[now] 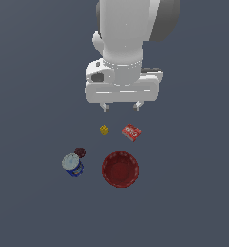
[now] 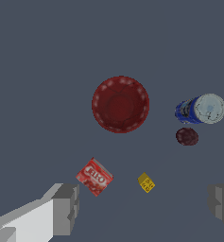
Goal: Pick up a designated object from a clutter of objects.
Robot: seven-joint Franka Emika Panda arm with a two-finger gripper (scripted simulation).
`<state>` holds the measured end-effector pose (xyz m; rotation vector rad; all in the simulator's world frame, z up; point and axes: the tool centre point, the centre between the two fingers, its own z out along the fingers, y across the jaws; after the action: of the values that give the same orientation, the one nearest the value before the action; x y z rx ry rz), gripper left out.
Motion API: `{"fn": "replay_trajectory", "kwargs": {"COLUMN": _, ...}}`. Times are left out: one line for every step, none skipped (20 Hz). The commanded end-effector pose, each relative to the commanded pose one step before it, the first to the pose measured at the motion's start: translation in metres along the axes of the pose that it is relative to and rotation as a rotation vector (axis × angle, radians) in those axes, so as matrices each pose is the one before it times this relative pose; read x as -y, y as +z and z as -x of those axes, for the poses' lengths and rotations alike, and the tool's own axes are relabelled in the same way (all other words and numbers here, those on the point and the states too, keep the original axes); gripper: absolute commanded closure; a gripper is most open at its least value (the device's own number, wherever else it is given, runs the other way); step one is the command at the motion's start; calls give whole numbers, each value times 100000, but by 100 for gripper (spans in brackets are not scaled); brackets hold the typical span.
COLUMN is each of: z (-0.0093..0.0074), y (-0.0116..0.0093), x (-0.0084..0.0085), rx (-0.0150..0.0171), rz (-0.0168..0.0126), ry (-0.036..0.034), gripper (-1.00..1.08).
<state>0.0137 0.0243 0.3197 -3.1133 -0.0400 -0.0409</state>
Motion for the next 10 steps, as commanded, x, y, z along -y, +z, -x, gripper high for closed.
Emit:
{"fn": "replay_trajectory", "kwargs": {"z": 81, "y": 839, "x": 226, "rx": 184, "rz": 268, "ry": -2154, "gripper": -92}}
{"fn": "replay_trajectory", "kwargs": {"z": 43, "y": 446, "x": 106, "rx": 52, "rz": 150, "ry": -1177, "gripper": -92}}
{"fn": "replay_trajectory", "kwargs": {"z": 54, "y": 499, "x": 110, "rx": 58, "rz": 168, "ry": -1307, "gripper": -92}}
{"fn": "replay_trajectory", "kwargs": {"z": 64, "y": 552, "x": 129, "rx": 66, "rz": 181, "ry": -1464, "gripper": -92}}
{"fn": "replay_trajectory", "kwargs": {"z": 76, "y": 606, "x": 153, "rx": 75, "rz": 191, "ry": -1632, "gripper": -92}}
{"fn": "replay_trajectory", "kwargs": {"z": 89, "y": 658, "x": 172, "rx": 83, "rz": 201, "ry": -1790, "gripper": -92}}
{"fn": "replay_trajectory", "kwargs": {"z": 105, "y": 709, "x": 190, "rx": 91, "rz": 210, "ry": -1945, "gripper": -92}}
{"fn": "replay_trajectory", "kwargs": {"z": 122, "y": 759, "x": 210, "rx": 99, "rz": 215, "ry": -2103, "gripper": -92}}
{"fn": "replay_trajectory", "kwargs": {"z": 140, "y": 808, "x": 233, "rx": 108, "rz": 218, "ry": -2266, "gripper": -92}}
{"fn": "replay_trajectory", "kwargs": {"z": 160, "y": 855, "x": 258, "rx": 116, "rz": 218, "ry": -2430, "gripper": -92}}
